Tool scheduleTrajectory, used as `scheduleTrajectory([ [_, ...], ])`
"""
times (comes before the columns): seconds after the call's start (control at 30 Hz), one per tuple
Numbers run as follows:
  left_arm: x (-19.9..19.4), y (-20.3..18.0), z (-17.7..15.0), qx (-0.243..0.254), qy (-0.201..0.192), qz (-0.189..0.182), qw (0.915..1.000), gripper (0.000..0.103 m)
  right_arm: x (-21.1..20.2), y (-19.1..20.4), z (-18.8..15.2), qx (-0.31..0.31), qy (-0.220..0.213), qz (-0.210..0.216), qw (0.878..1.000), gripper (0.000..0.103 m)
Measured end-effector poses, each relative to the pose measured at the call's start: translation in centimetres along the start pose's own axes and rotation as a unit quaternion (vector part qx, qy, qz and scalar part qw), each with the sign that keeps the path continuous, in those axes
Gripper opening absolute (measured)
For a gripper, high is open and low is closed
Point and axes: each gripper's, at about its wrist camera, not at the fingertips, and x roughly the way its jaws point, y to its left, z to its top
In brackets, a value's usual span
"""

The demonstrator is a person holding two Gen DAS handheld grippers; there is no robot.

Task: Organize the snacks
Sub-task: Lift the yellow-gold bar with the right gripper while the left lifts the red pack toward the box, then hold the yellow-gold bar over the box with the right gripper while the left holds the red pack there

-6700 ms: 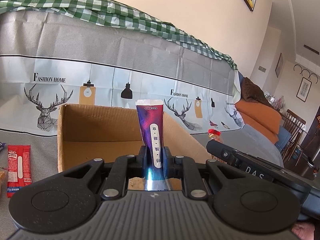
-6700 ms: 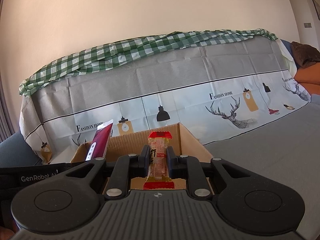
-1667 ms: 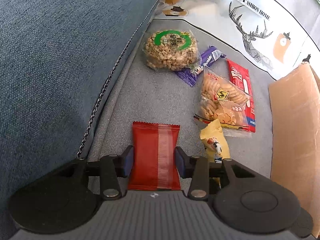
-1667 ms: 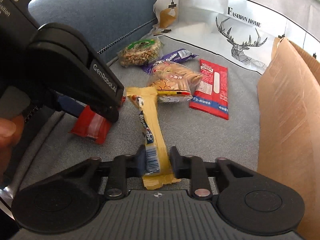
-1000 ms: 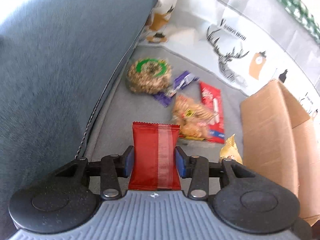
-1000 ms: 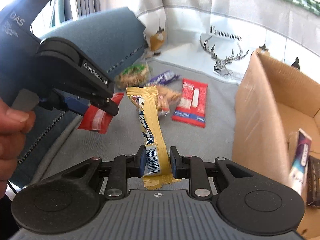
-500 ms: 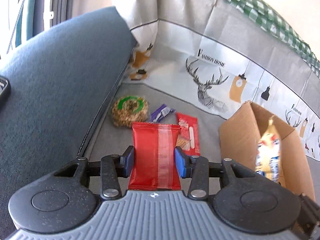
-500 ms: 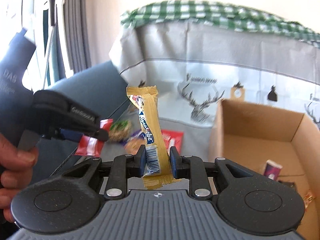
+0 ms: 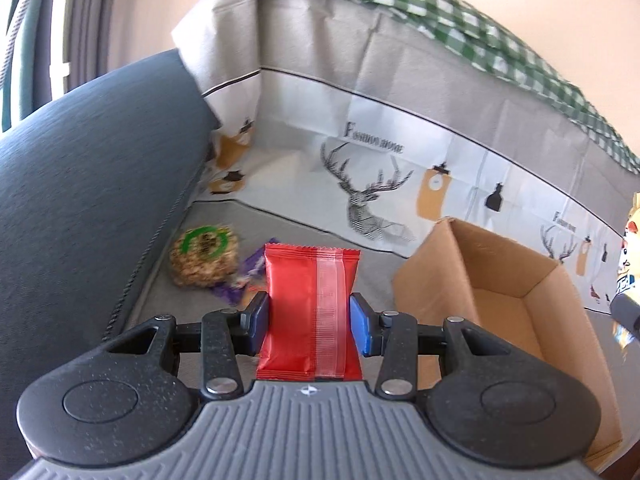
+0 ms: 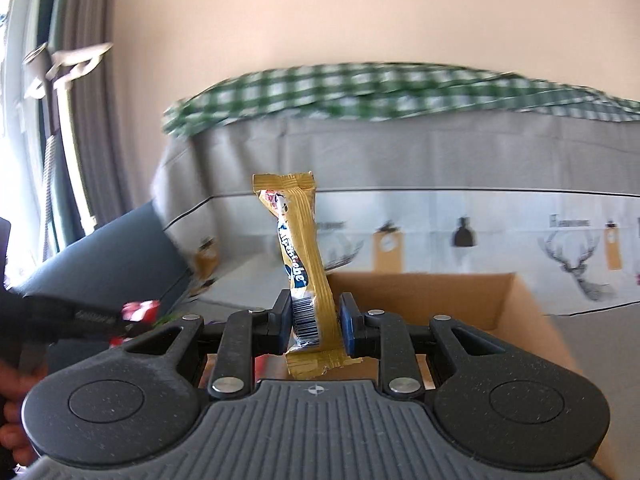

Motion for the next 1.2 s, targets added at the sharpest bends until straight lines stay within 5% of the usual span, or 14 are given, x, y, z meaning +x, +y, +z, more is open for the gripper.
scheduleTrajectory([
  [0.23, -0.2, -2.5, -0.2, 0.017, -0.021, -0.028, 0.9992, 0.047, -0.5, -6.4, -1.5, 0.04, 0.023, -0.057, 0.997, 0.025],
  [0.53, -0.7, -6.6, -0.7, 0.046, -0.061, -0.048, 0.9959, 0.047, -1.0, -8.7, -2.6, 0.023, 0.029, -0.1, 0.994, 0.025],
  [0.73, -1.8, -10.1, -1.6, 0.106, -0.103, -0.082, 0.9856, 0.047, -1.5, -10.4, -2.8, 0.027, 0.03, -0.116, 0.992, 0.025],
  [1.0, -1.7, -13.8, -3.1, 0.135, -0.111, -0.126, 0.9765, 0.047, -1.6, -11.0, -2.9, 0.024, 0.028, -0.129, 0.991, 0.025],
  [1.2, -1.9, -17.6, -5.4, 0.217, -0.123, -0.153, 0.9562, 0.047, -1.2, -10.6, -2.9, 0.015, 0.03, -0.131, 0.991, 0.025],
])
